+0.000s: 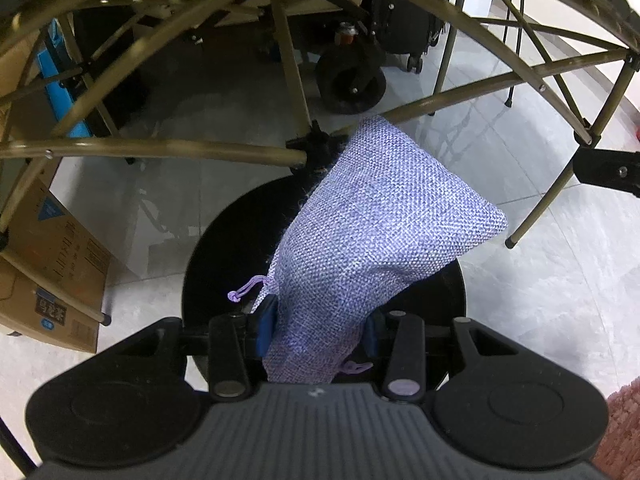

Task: Collect trash
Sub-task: 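Lower the purple bag into the bin and open the left gripper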

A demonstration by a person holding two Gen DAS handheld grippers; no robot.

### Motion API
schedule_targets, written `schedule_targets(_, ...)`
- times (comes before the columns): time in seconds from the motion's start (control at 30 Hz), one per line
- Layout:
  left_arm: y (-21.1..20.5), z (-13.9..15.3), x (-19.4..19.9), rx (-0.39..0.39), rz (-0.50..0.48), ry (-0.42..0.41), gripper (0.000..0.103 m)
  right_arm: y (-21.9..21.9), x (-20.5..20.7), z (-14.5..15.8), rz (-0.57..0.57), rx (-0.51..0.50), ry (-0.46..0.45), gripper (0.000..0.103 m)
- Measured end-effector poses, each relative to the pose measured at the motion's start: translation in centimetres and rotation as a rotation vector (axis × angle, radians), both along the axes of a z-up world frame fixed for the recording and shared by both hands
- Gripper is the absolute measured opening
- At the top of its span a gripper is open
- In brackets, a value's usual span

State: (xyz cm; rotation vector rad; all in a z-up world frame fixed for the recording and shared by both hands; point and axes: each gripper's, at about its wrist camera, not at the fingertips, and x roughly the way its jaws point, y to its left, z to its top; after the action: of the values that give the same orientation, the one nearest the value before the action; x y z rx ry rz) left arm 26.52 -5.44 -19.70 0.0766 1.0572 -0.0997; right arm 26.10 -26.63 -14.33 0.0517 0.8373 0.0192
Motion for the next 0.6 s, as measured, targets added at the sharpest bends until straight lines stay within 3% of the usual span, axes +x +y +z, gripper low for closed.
schedule_targets(0.1, -0.15, -0.33, 0.14, 0.003, -0.002, 0.017, 0.044, -0.06, 0.07, -0.10, 0.002, -0.002, 0.004, 0.103)
schedule_targets(0.17, -0.11, -0.39, 0.23, 0.010, -0.002, 0.021, 0.051, -0.02, 0.11, -0.14, 0.004, -0.002, 0.005, 0.103)
schedule_targets(0.33, -0.04, -0.03, 0.23, 0.034, 0.027, 0.001, 0.101, 0.23, 0.07, -0.14, 0.013, -0.004, 0.006, 0.103)
schedule_targets(0.6, 0.10, -0.54, 0.62, 0.032, 0.048, 0.058, 0.103, 0.56, 0.17, -0.31, 0.019, -0.011, 0.013, 0.103)
